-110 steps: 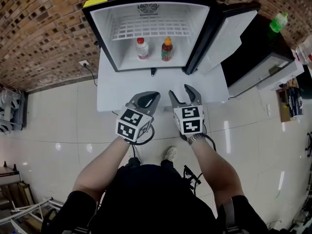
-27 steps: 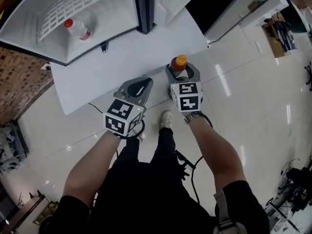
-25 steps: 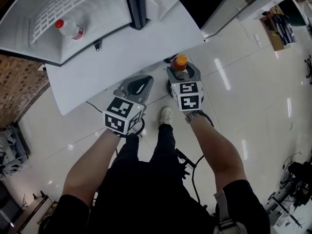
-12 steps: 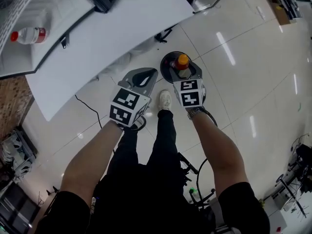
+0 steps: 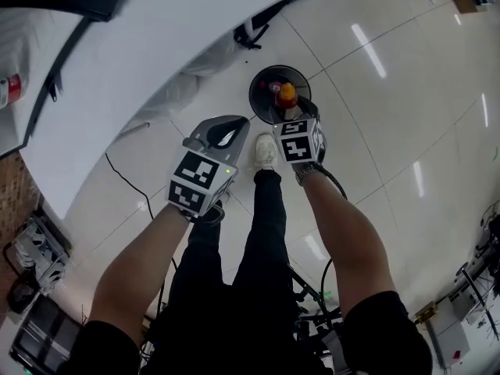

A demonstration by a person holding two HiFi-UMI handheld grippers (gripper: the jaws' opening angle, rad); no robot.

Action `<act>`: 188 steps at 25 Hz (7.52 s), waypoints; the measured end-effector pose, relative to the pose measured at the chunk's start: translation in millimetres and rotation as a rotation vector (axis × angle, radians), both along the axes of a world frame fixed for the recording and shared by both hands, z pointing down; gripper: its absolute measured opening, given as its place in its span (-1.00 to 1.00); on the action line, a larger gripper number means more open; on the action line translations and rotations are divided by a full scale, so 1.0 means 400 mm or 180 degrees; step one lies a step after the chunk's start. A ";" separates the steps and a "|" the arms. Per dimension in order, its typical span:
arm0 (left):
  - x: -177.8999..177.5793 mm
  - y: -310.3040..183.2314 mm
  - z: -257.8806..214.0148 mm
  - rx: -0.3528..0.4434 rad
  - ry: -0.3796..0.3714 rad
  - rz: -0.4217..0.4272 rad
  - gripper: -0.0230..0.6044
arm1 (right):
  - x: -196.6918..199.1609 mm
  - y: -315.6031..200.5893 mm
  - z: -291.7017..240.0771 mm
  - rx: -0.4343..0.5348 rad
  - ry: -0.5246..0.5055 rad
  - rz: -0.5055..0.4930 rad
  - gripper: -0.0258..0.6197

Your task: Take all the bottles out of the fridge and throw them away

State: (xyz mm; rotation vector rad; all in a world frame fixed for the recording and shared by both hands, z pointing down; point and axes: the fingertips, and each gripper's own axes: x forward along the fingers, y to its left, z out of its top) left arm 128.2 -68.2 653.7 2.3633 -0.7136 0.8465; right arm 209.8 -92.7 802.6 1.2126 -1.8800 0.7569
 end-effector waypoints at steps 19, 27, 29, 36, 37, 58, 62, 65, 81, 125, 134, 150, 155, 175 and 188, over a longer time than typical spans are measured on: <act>-0.017 0.016 0.115 -0.0221 -0.0025 -0.0050 -0.92 | 0.023 -0.015 0.231 -0.0532 0.0237 -0.0026 -0.06; -0.014 0.003 0.041 -0.0094 0.0046 -0.0119 -0.92 | 0.006 -0.011 0.143 -0.0446 0.0179 -0.0048 -0.06; -0.017 0.001 0.012 -0.0048 0.0061 -0.0149 -0.92 | -0.003 -0.005 0.112 -0.0417 0.0158 -0.0079 -0.06; -0.056 -0.005 -0.112 0.0134 0.0110 -0.0337 -0.92 | -0.060 -0.007 -0.042 -0.0230 0.0067 -0.0218 -0.06; -0.064 -0.005 -0.132 0.0156 0.0121 -0.0373 -0.92 | -0.072 -0.005 -0.068 -0.0200 0.0047 -0.0241 -0.06; -0.320 -0.012 -0.526 0.0892 0.0390 -0.1206 -0.92 | -0.358 -0.030 -0.683 0.0932 -0.0427 -0.0760 -0.08; -0.401 -0.014 -0.574 0.1020 0.0381 -0.1422 -0.92 | -0.447 -0.051 -0.766 0.1110 -0.0492 -0.0964 -0.10; -0.475 -0.009 -0.601 0.1100 0.0353 -0.1607 -0.92 | -0.528 -0.066 -0.817 0.1221 -0.0556 -0.1139 -0.10; -0.830 0.058 -0.698 0.1314 0.0255 -0.2336 -0.92 | -0.963 -0.104 -0.983 0.1581 -0.0736 -0.1867 -0.10; -1.182 0.123 -0.696 0.1339 0.0034 -0.2891 -0.92 | -1.358 -0.438 -0.973 0.1679 -0.0303 -0.1737 0.04; -1.106 0.111 -0.706 0.1340 0.0108 -0.2687 -0.92 | -1.250 -0.360 -0.975 0.1612 -0.0353 -0.1686 0.03; -0.685 0.030 -0.673 0.1202 0.0361 -0.1666 -0.92 | -0.754 -0.223 -1.009 0.1676 -0.0326 -0.1156 0.02; -0.502 0.003 -0.636 0.1086 0.0445 -0.1241 -0.92 | -0.551 -0.170 -0.972 0.1611 -0.0266 -0.0871 0.02; -0.038 0.020 -0.365 0.0427 0.0352 -0.0328 -0.92 | -0.022 0.025 -0.498 0.0604 0.0002 -0.0013 0.02; 0.024 0.012 -0.133 0.0105 0.0131 -0.0170 -0.92 | 0.037 0.024 -0.119 0.0060 0.0210 -0.0203 0.02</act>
